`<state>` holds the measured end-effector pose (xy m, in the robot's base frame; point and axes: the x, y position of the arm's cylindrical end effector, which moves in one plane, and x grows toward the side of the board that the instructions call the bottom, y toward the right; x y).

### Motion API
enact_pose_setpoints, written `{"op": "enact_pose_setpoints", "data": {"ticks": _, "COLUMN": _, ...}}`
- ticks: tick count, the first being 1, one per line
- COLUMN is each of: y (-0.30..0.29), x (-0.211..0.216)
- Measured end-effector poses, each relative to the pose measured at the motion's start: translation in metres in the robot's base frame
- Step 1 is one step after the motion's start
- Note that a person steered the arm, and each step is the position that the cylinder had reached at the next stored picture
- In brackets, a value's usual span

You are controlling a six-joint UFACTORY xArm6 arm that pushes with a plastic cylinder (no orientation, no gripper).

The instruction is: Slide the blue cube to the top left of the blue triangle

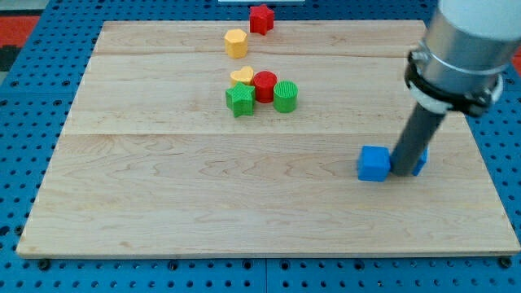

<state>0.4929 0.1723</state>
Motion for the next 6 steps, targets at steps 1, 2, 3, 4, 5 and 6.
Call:
{"op": "enact_pose_setpoints", "data": {"ticks": 1, "y": -0.037, "x": -0.001}}
{"op": "enact_pose_setpoints", "data": {"ticks": 2, "y": -0.025, "x": 0.054}}
{"op": "enact_pose_setpoints", "data": {"ticks": 3, "y": -0.083, "x": 0.037}}
{"op": "enact_pose_setpoints", "data": {"ticks": 4, "y": -0.132, "x": -0.030}}
{"op": "enact_pose_setpoints", "data": {"ticks": 5, "y": -0.138, "x": -0.019}}
{"op": "enact_pose_setpoints", "data": {"ticks": 6, "y": -0.128, "x": 0.018}}
